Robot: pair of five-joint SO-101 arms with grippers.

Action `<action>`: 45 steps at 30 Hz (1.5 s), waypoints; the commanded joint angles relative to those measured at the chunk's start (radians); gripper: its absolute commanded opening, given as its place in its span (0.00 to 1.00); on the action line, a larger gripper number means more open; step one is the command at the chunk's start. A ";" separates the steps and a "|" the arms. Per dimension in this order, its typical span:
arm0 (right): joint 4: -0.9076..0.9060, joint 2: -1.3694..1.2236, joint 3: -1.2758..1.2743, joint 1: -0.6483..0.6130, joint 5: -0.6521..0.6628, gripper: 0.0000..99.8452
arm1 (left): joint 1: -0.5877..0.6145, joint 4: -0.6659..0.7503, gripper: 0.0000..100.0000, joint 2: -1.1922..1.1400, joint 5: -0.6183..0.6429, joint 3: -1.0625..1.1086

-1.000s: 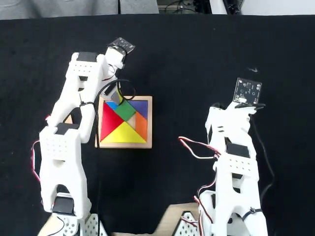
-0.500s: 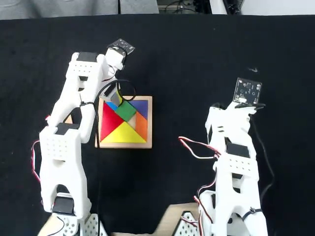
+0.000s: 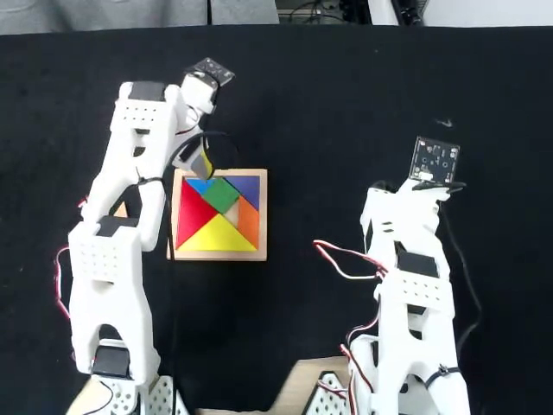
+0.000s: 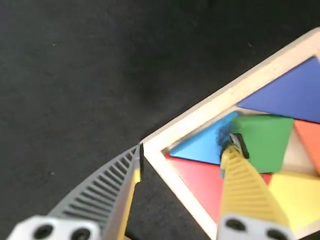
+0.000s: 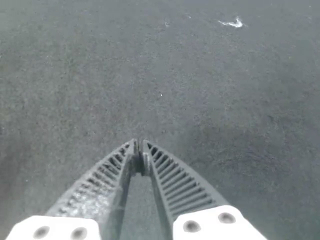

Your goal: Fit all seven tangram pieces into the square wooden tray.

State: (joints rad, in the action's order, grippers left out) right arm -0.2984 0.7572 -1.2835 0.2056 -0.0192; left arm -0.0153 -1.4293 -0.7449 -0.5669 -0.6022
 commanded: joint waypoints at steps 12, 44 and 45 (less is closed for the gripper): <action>0.020 0.031 0.012 -0.009 0.011 0.01 | -0.002 0.012 0.26 0.018 0.009 -0.048; 0.020 0.031 0.012 -0.008 0.011 0.01 | -0.107 -0.287 0.26 -0.006 0.081 -0.278; 0.020 0.031 0.012 -0.008 0.011 0.01 | -0.114 -0.282 0.26 -0.006 0.081 -0.259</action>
State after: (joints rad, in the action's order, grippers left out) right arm -0.2984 0.7572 -1.2835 0.2056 -0.0192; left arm -0.0875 -1.6916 -0.7664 -0.5010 -0.8385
